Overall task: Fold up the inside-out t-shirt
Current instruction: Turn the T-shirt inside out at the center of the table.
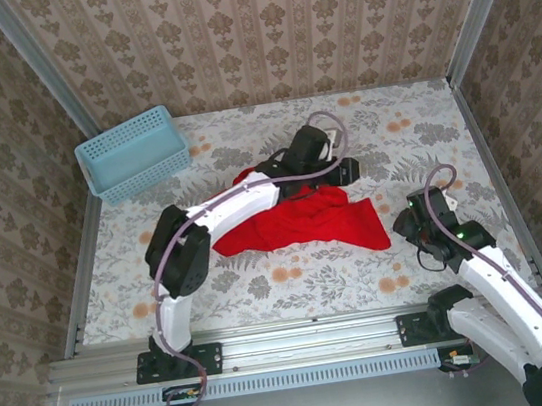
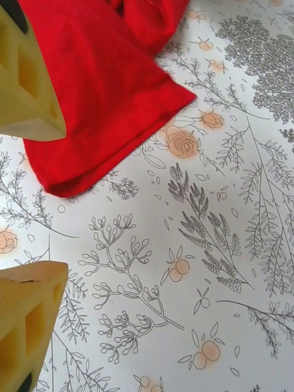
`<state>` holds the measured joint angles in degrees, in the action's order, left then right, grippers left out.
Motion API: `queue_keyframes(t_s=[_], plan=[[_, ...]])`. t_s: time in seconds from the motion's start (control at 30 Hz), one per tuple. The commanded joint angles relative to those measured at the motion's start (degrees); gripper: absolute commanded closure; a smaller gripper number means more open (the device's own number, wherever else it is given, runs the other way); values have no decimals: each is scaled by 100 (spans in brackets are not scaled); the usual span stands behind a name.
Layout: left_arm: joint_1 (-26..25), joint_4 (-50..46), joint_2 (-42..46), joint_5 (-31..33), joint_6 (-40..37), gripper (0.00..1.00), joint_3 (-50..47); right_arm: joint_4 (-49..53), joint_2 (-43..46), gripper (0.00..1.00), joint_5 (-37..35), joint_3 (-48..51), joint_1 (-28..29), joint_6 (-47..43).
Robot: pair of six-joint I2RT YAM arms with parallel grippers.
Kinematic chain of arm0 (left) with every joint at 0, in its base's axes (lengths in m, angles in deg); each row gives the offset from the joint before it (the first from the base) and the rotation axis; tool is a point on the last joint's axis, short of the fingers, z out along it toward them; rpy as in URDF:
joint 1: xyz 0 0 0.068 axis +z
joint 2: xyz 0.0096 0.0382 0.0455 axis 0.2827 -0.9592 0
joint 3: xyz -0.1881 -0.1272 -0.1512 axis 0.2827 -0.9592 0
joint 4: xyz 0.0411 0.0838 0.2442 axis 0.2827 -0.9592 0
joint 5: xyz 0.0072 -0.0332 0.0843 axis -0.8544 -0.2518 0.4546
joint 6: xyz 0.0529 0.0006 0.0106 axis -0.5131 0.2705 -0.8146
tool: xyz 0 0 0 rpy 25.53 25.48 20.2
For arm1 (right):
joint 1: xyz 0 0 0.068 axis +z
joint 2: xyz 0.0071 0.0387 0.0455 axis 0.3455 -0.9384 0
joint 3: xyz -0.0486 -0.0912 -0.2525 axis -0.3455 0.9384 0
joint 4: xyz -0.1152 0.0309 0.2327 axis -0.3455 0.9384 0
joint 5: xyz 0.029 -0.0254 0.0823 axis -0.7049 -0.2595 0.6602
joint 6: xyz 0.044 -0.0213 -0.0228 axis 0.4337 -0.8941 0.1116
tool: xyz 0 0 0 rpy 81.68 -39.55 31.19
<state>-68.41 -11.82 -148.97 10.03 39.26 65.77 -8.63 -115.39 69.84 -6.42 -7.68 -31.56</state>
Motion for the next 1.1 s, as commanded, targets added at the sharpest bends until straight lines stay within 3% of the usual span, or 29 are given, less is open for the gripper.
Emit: queue_keyframes(t_s=[0.0, 0.13, 0.23, 0.4, 0.57, 0.67, 0.8, 0.9, 0.97, 1.07], plan=[[183, -961, 1479, 608, -287, 36, -946, 48, -80, 41, 341, -166, 15, -435], [736, -1946, 2737, 1896, -380, 30, -2472, -334, -460, 33, 160, -387, 718, -648], [1472, -2286, 3585, 2268, -427, 25, -3423, -652, -983, 28, -261, -701, 1658, -729], [2959, -2164, 4429, 1607, -790, 18, -4243, -1331, -2257, 24, -388, -1382, 2799, -963], [3429, -1571, 3925, 589, -1097, 14, -4224, -1452, -3053, 21, -508, -1919, 3246, -1019], [3456, -1194, 3551, 406, -1022, 28, -4177, -1517, -3135, 21, -459, -1927, 3306, -949], [3499, -1044, 3119, 250, -1013, 66, -3784, -1540, -3003, 21, -460, -1721, 3316, -854], [2996, -1606, 3055, 960, -1171, 94, -2908, -1512, -2931, 22, -473, -1601, 3310, -817], [2329, -2087, 3039, 1612, -1373, 100, -2139, -1370, -2839, 23, -604, -1567, 3310, -733], [1432, -2081, 3036, 1671, -1457, 100, -1456, -506, -2533, 24, -1440, -1597, 3293, -223]])
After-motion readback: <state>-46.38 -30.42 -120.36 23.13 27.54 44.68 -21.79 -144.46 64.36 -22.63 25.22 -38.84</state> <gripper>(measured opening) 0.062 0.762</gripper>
